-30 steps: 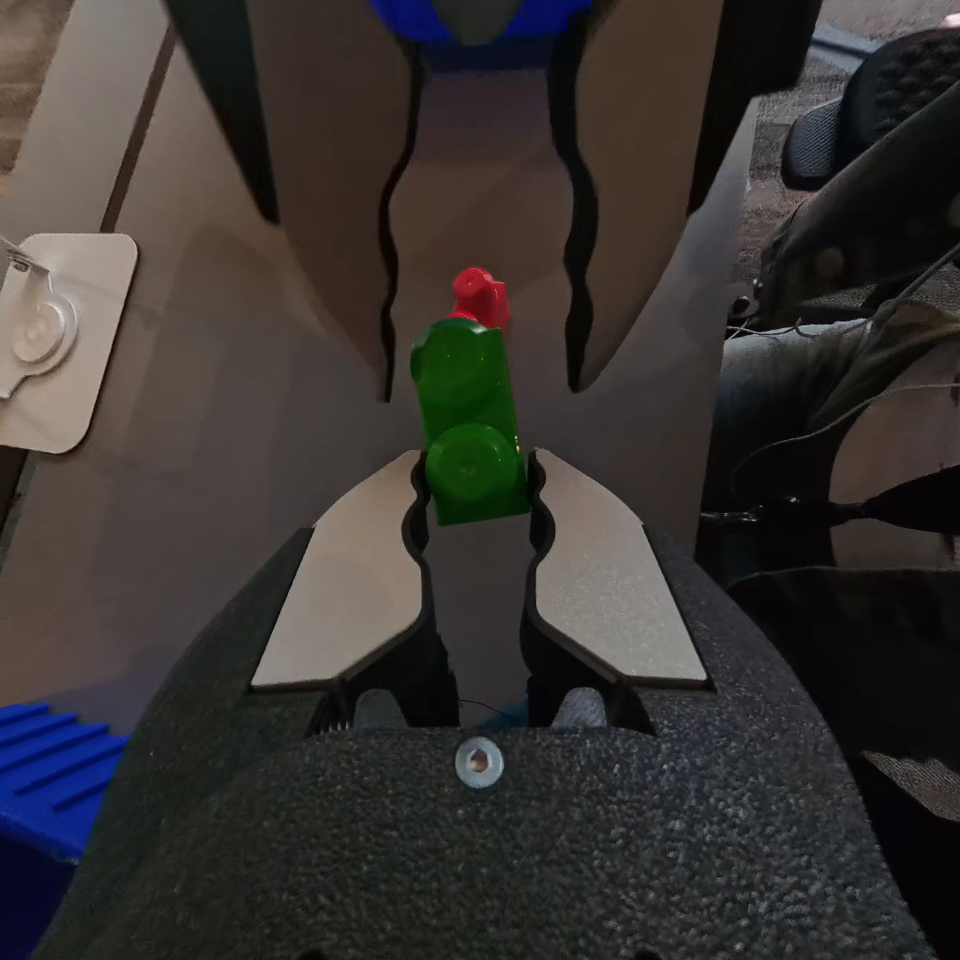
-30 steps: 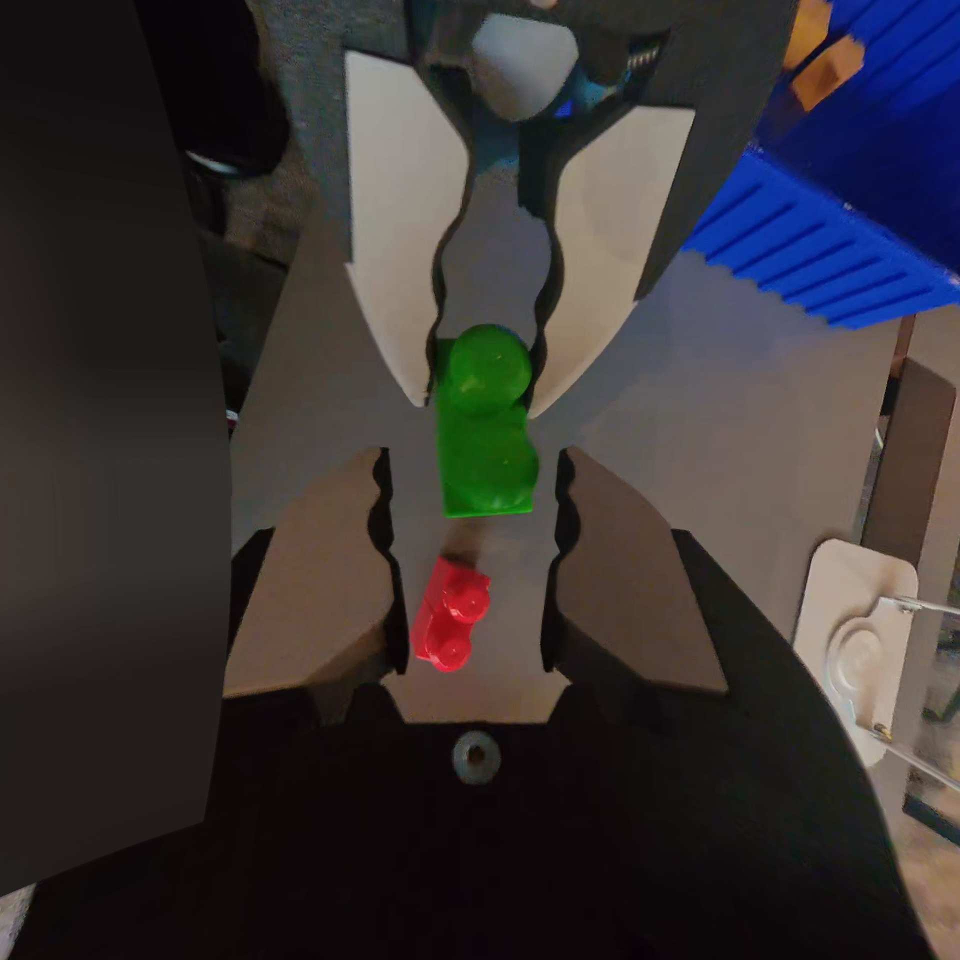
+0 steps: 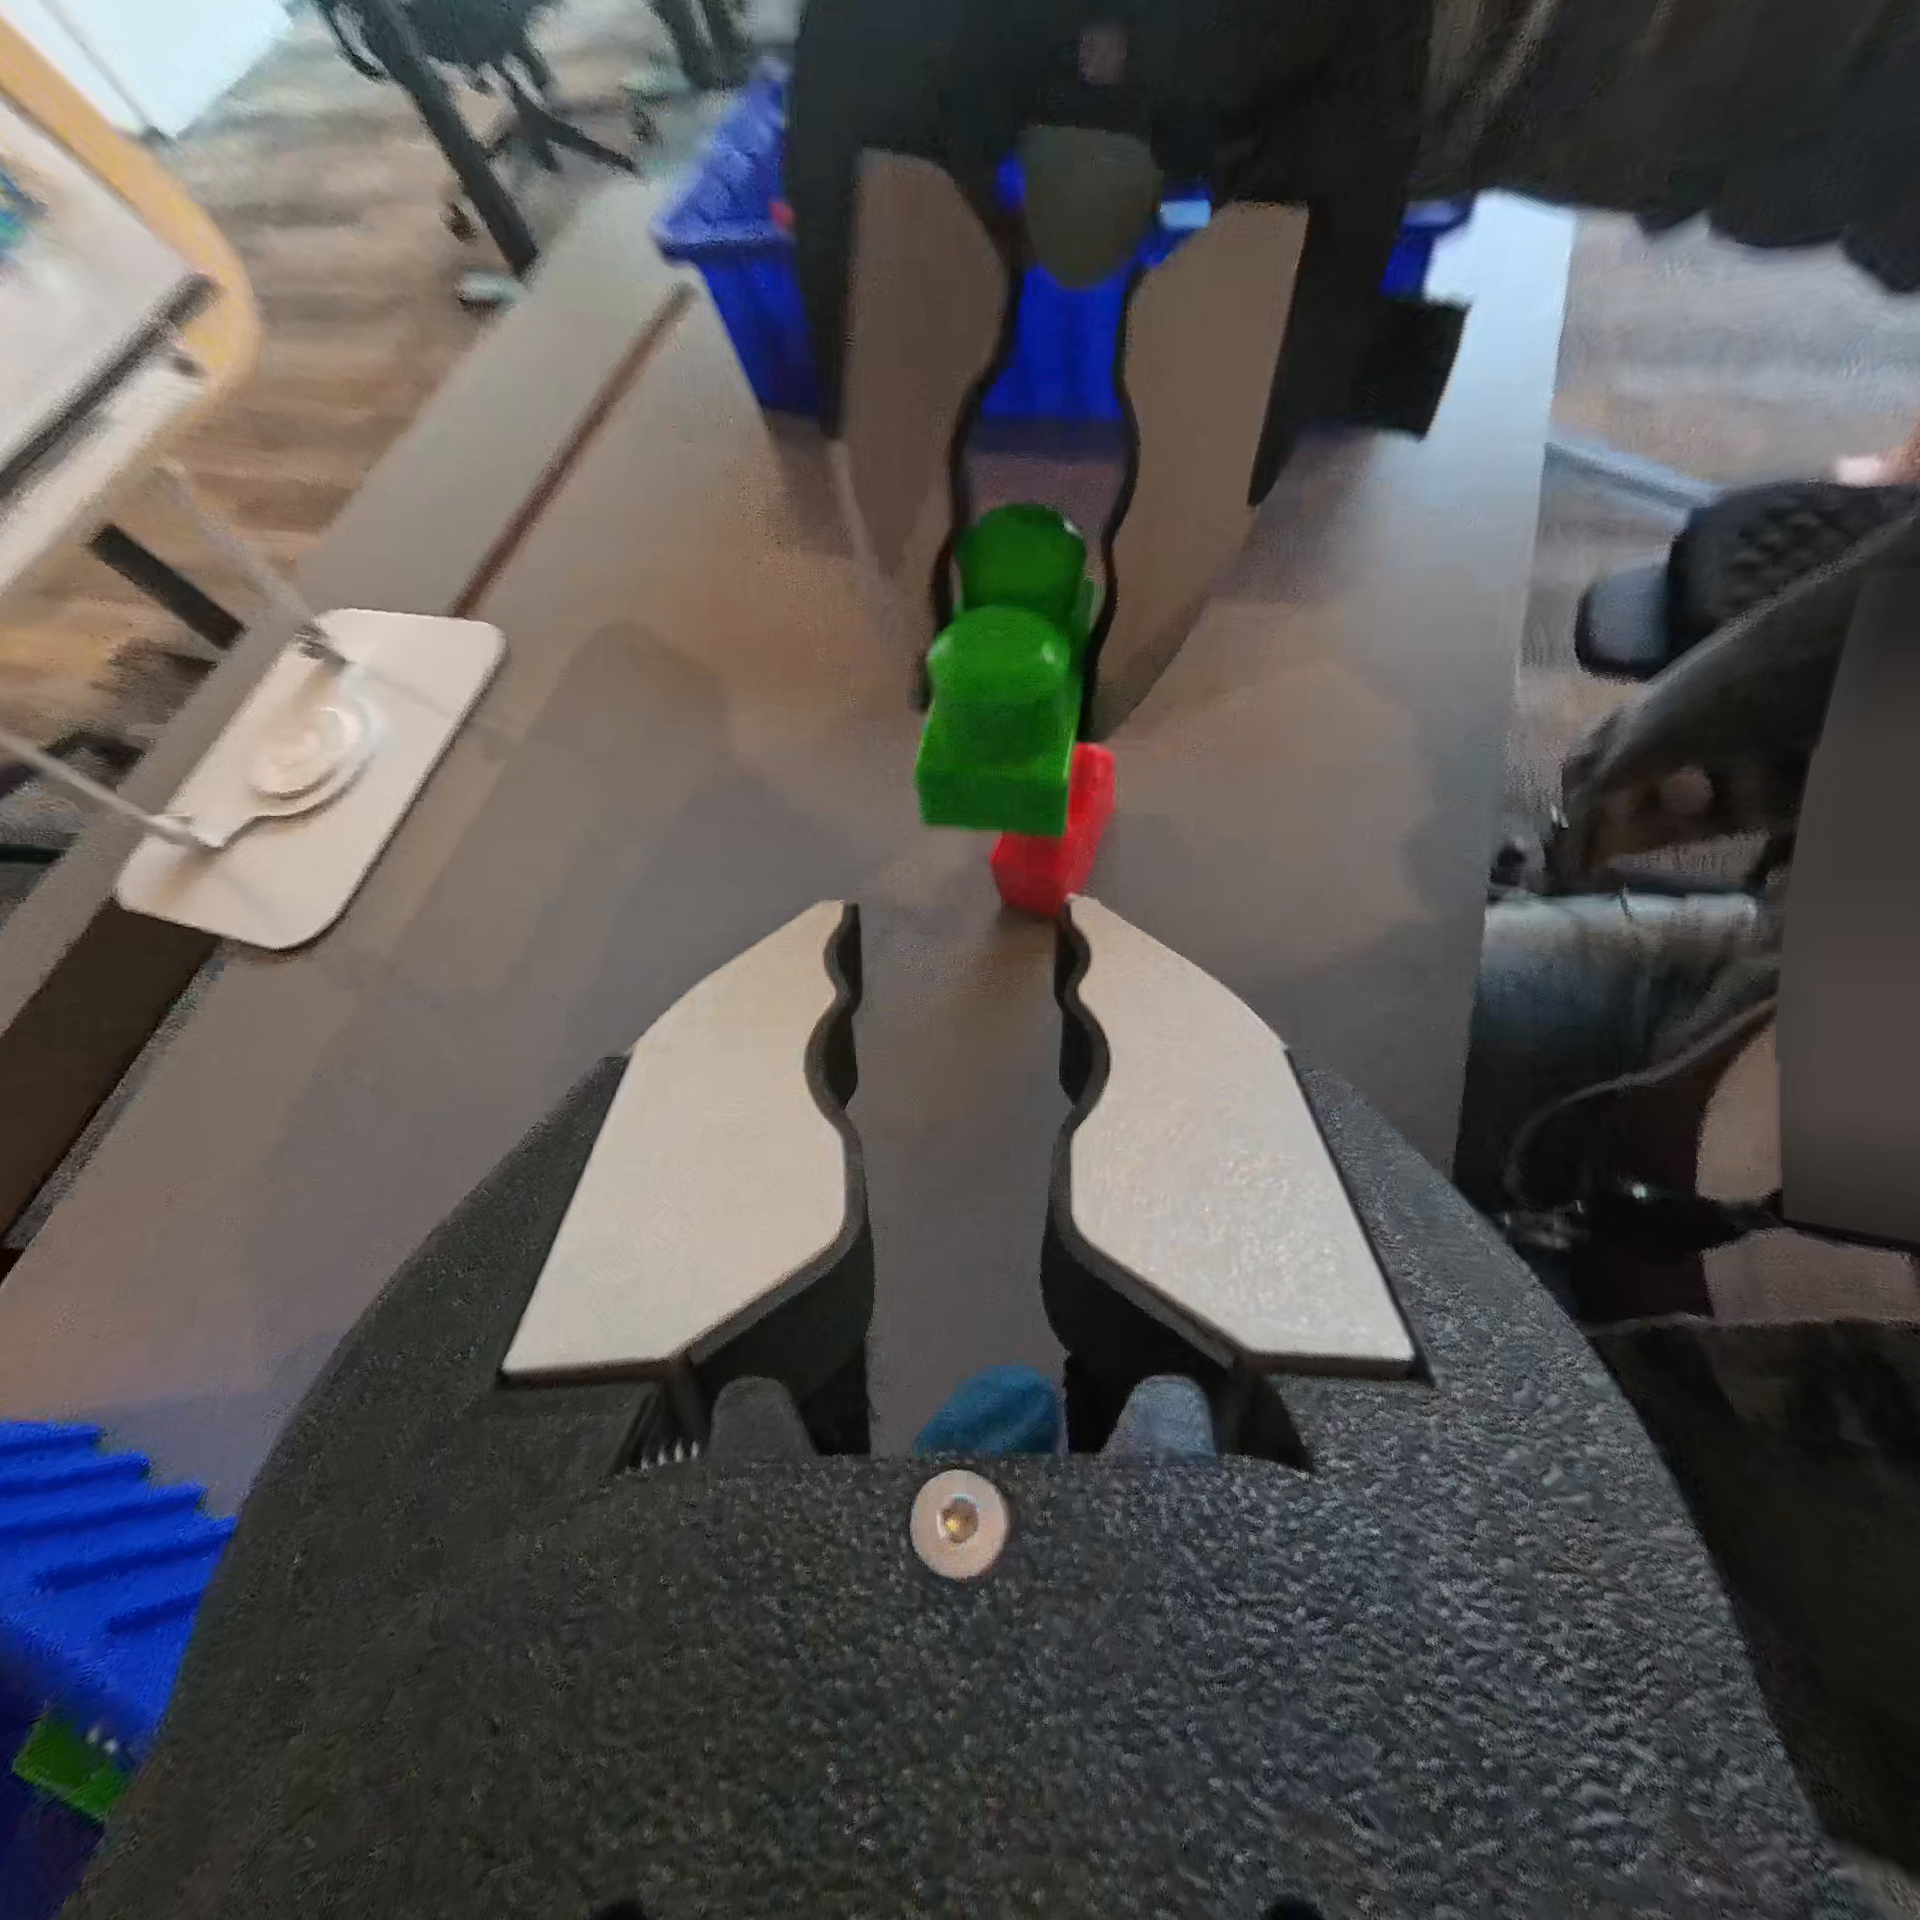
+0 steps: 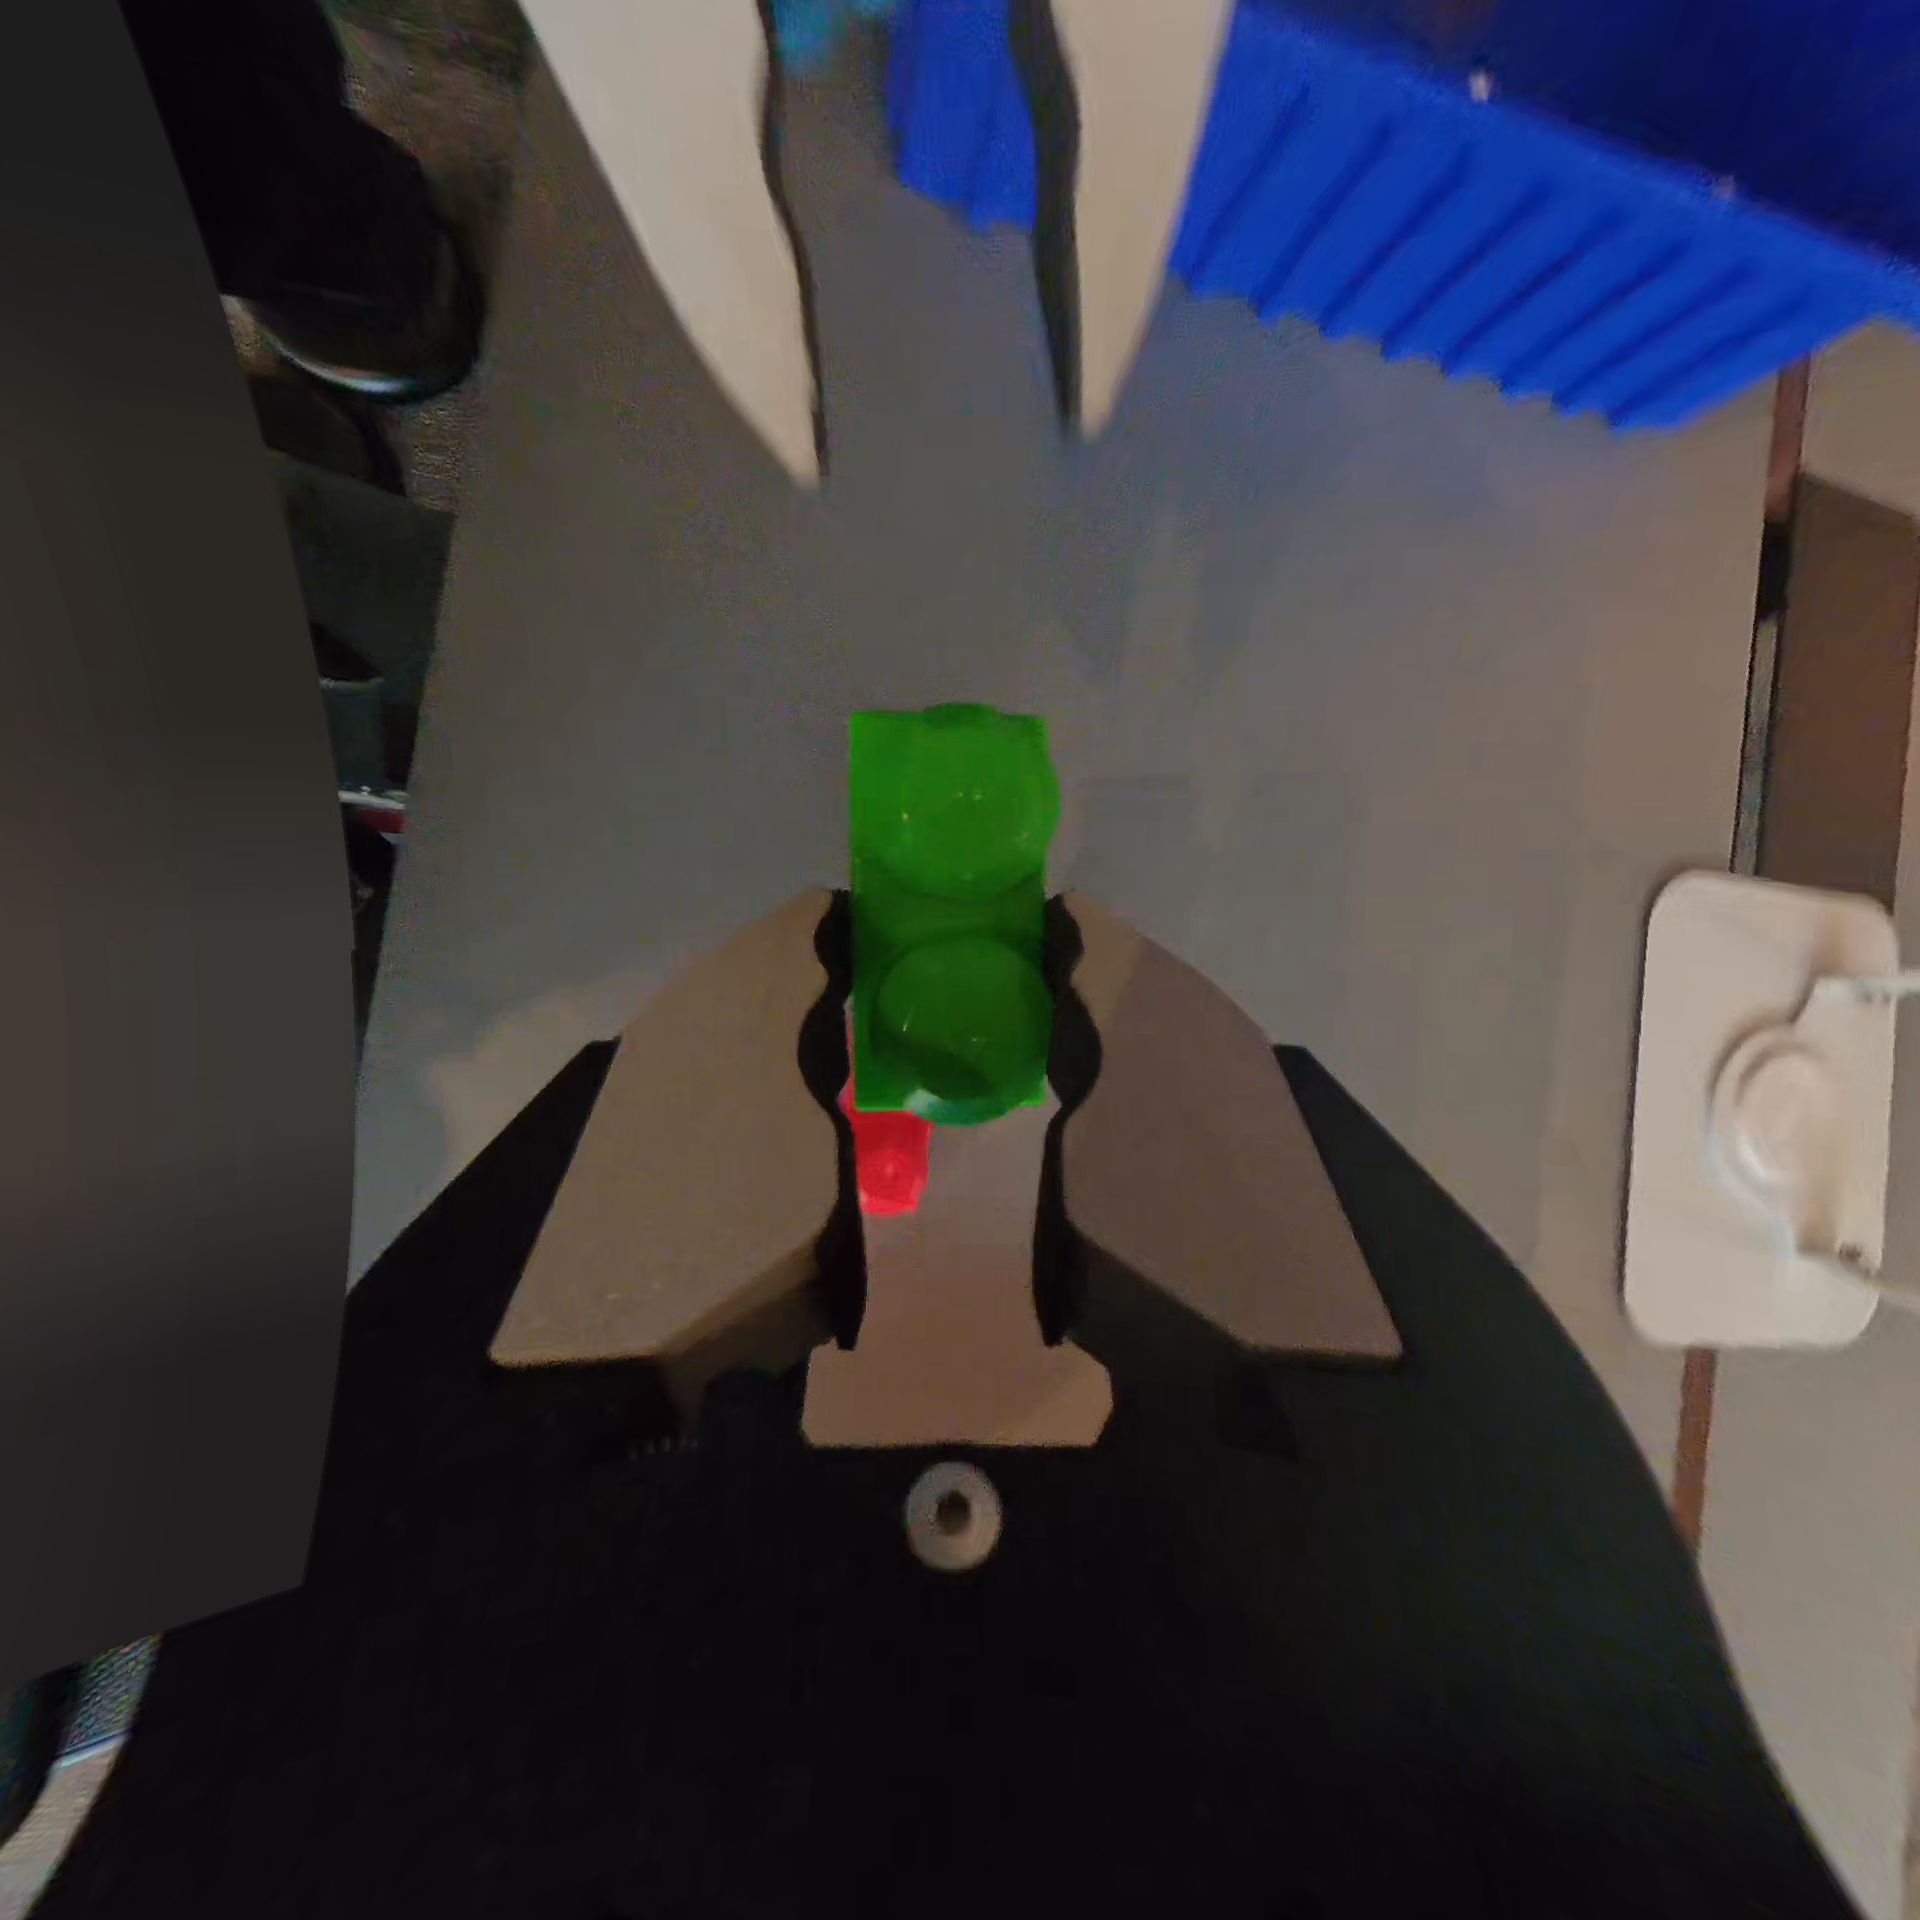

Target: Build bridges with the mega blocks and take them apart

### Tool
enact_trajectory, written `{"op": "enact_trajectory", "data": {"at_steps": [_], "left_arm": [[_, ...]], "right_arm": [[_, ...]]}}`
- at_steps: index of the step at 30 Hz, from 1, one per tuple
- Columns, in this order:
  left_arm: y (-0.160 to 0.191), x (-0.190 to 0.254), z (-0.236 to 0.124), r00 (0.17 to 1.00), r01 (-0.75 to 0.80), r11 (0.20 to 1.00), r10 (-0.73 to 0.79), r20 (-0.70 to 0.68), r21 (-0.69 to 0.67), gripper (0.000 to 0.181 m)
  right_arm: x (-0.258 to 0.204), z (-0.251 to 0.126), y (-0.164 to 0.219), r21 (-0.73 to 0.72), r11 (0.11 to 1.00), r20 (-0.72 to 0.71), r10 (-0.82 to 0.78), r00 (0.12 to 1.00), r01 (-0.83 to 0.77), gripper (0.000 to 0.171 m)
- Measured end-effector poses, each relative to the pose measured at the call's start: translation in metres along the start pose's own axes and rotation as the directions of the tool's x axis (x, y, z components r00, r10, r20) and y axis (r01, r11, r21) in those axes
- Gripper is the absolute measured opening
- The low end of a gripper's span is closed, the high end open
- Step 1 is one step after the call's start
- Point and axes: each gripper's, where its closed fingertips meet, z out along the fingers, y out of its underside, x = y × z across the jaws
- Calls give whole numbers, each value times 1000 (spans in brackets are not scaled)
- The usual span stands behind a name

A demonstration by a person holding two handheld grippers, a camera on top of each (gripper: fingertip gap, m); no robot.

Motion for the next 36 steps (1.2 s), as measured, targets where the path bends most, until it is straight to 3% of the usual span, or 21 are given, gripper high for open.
{"op": "enact_trajectory", "data": {"at_steps": [6,15,19,36], "left_arm": [[-6,-36,-62,967,180,927,-227,112,328,63],[-11,-38,-103,968,152,877,-225,110,456,89],[-11,-40,-104,972,77,886,-169,164,458,89],[1,-47,-105,965,71,901,-172,200,428,87]], "right_arm": [[0,16,66,-145,979,5,146,989,-143,34],[-12,45,98,-185,953,18,246,969,-239,34],[-14,50,103,-183,948,28,270,963,-260,34],[-20,64,115,-267,924,51,297,953,-274,34]]}}
